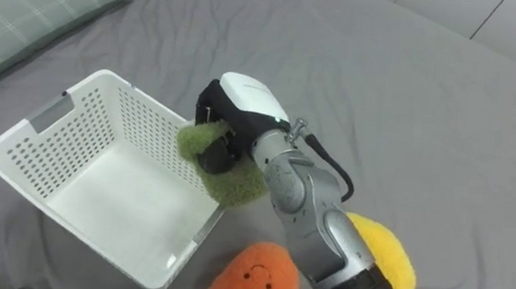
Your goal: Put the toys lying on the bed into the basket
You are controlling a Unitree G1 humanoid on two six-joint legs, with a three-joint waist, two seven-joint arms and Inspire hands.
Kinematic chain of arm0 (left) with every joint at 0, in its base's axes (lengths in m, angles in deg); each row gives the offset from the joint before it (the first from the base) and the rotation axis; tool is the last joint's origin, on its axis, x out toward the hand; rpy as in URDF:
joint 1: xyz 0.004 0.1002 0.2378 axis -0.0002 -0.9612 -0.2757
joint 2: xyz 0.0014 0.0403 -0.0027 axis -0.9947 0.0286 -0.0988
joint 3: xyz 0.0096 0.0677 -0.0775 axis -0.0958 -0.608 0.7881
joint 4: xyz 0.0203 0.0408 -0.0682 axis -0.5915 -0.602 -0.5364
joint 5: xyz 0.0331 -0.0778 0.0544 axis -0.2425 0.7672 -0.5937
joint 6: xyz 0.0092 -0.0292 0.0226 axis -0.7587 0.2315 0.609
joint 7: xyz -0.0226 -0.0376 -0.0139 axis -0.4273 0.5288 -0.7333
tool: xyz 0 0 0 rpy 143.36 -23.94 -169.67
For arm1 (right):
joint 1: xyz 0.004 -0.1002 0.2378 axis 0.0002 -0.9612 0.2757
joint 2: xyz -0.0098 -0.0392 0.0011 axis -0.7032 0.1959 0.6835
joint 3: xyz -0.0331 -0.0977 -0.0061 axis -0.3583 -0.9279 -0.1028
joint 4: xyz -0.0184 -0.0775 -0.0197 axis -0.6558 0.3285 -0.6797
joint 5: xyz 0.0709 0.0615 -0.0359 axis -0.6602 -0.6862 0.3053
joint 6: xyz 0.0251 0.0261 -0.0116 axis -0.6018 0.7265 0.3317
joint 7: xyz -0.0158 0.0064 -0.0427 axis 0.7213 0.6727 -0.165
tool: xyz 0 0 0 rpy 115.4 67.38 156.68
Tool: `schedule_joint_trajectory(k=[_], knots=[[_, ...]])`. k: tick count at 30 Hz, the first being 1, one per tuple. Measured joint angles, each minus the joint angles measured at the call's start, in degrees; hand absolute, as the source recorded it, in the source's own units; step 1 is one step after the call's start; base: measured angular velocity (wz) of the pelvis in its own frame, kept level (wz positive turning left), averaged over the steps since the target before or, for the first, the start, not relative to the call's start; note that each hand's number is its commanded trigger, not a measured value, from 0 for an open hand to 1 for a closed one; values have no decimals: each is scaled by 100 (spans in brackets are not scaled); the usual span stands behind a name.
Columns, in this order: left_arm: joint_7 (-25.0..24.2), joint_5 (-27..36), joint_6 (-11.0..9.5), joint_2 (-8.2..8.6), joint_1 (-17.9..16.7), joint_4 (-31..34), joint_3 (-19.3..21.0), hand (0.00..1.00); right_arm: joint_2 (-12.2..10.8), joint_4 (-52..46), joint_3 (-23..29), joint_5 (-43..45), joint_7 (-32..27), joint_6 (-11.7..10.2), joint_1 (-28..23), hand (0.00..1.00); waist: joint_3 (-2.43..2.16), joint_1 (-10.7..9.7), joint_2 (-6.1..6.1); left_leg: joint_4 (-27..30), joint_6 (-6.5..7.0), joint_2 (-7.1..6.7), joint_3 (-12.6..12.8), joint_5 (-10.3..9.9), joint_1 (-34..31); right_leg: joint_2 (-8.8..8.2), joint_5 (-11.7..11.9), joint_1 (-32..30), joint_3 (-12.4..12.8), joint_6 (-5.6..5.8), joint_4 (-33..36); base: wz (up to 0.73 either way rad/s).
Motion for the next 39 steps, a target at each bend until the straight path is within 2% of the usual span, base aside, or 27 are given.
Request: schedule_joint_trajectory(k=[5, 10, 17, 18, 19, 20, 21, 23, 28, 39], knots=[[-32, -1, 0, -5, 132, -4, -77, 0, -103, -5, -280, -91, 216, 0, 198, 100, 13, 43, 19, -5, 0, 1, 3, 0, -3, -3, 0, -31, -11, 0, -4, 0], [-134, 9, -7, -7, 454, -311, -250, 0, -407, 4, -790, -135, 495, -2, 199, 100, 29, 231, 42, 5, 7, 3, 0, 21, -52, -12, -1, -97, -24, 1, -4, 0], [-243, 14, -6, -6, 514, -445, -325, 0, -481, 4, -919, -603, 540, -72, 218, 100, 23, 335, 24, 0, 12, -1, -81, 28, -131, -30, -5, -99, -103, 8, -6, 6], [-251, 13, -6, -7, 517, -442, -368, 0, -481, 4, -947, -651, 542, -73, 243, 97, 14, 333, 6, 5, 12, -2, -81, 29, -140, -30, -5, -103, -102, 8, -5, 0], [-267, 9, -11, -5, 528, -440, -423, 0, -482, 4, -981, -662, 550, -75, 282, 66, 10, 331, -5, 11, 11, -2, -81, 29, -147, -31, -5, -107, -102, 7, -4, 0], [-277, 5, -16, -4, 534, -440, -432, 0, -483, 4, -1004, -669, 552, -77, 301, 12, 8, 333, -11, 12, 10, 0, -80, 30, -147, -31, -5, -109, -102, 7, -3, 0], [-280, -3, -19, -8, 545, -440, -456, 0, -484, 4, -1059, -675, 584, -77, 343, 0, 6, 331, -21, 12, 10, 0, -76, 30, -144, -30, -4, -111, -102, 7, -2, 0], [-280, -10, -21, -9, 574, -440, -478, 0, -497, 3, -1131, -664, 657, -80, 400, 0, 7, 342, -50, 14, 9, 3, -75, 30, -144, -30, -4, -122, -104, 7, -2, 0], [-278, 2, -21, -68, 598, -432, -517, 0, -545, 4, -1236, -698, 735, -80, 520, 0, 46, 362, -150, 48, 10, 3, -75, 34, -171, -35, -4, -166, -105, 8, 0, 0], [-272, 5, -21, -94, 598, -433, -532, 0, -485, 18, -1309, -687, 703, -81, 519, 0, 57, 319, -146, 40, 10, -4, -73, 33, -195, -25, -2, -164, -96, 10, -2, 0]])
